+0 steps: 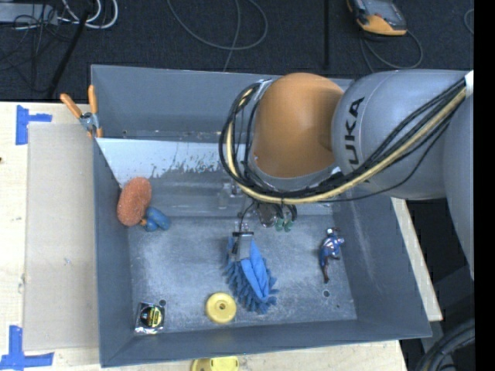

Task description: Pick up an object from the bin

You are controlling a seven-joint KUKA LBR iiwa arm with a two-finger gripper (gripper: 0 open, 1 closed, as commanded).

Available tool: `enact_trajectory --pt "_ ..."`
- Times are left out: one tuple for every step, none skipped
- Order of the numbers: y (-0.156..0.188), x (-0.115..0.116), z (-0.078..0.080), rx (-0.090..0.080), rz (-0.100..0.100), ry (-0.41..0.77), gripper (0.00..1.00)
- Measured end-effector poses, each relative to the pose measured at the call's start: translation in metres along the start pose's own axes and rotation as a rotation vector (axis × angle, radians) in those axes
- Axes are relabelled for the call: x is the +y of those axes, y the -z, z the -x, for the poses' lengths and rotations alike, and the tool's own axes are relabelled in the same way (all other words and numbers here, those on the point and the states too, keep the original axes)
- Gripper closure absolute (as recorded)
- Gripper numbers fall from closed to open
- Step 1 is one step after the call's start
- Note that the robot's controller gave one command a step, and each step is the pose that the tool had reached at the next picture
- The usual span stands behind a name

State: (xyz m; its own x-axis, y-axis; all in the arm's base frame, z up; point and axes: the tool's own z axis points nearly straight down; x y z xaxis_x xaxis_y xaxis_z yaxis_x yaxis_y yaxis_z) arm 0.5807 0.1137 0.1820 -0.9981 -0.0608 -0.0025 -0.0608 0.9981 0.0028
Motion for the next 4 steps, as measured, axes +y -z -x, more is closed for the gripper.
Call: enact_trajectory --pt "-0.030 -0.038 -0.007 0.003 -0.004 -0.076 0.00" --pt "-0.037 -0.047 -0.020 0.009 -0.004 -0.153 0.00" --pt "-0.058 -0.046 -0.001 -0.002 -0.002 -0.057 0.00" --pt "-0.084 -0.052 -0.008 0.004 -0.002 -0.042 0.00"
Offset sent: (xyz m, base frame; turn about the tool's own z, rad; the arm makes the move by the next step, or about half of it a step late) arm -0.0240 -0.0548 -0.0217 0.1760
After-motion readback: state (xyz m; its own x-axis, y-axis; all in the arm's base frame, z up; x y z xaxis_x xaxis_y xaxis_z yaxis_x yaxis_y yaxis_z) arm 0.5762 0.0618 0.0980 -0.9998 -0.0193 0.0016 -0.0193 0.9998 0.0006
